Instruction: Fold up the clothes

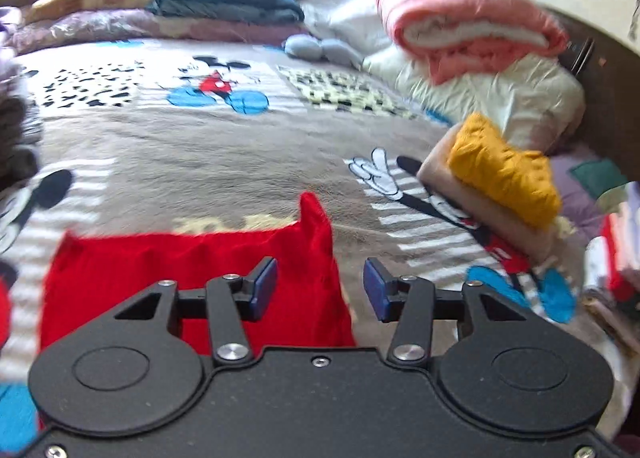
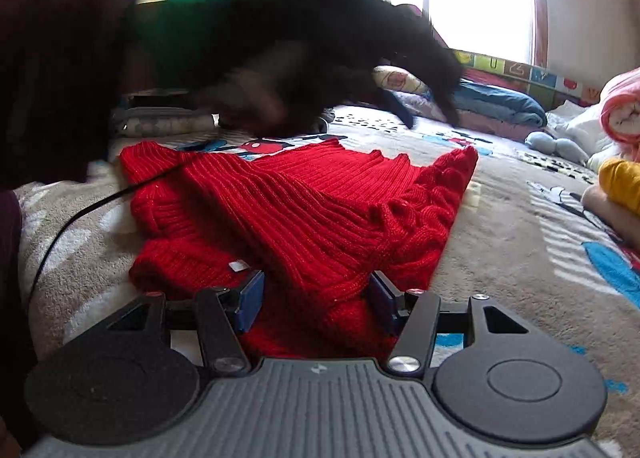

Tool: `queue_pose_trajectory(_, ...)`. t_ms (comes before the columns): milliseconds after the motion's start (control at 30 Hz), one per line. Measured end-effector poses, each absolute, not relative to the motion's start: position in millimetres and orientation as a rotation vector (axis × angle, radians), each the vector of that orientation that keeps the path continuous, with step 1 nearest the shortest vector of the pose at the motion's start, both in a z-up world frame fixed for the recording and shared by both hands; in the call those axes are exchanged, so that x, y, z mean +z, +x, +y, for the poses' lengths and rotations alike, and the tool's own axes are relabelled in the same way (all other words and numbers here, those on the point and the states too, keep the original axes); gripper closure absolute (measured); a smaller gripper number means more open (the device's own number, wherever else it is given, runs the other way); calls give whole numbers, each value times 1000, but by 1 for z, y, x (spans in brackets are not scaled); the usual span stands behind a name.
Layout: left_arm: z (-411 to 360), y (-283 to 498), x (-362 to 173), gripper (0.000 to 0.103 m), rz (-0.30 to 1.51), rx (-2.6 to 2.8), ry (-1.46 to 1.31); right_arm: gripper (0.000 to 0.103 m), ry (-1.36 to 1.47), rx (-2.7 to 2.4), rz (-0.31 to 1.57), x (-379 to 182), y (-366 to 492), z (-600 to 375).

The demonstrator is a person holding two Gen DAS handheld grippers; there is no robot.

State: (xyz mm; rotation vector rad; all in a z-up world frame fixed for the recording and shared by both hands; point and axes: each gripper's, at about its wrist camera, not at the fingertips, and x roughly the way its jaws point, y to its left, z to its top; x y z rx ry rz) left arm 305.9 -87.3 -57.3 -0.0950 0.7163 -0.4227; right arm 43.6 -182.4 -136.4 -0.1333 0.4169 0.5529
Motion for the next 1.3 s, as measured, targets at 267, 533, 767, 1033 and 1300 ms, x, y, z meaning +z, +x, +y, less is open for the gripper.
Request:
queue_pose_trajectory(267,-80,361,-85,98,815,-361,-264,44,-96,569,432,-138,46,-186)
queue_pose_trajectory(533,-9,354,-139,98,798,-311,-792,44,-77,576,440,-139,49,-188)
queue_pose_trajectory(767,-28,355,-120,96,856,-271,-610,44,-70,580,446,-139,51,-188)
queue_pose_trajectory(1033,-52,356,-72,95,771,-387,-261,44,-80,574,444,-139,51,-186)
queue_pose_trajectory(1300,-100,376,-103,95,781,-473,97,44,-90,560,441,-141,49,-183)
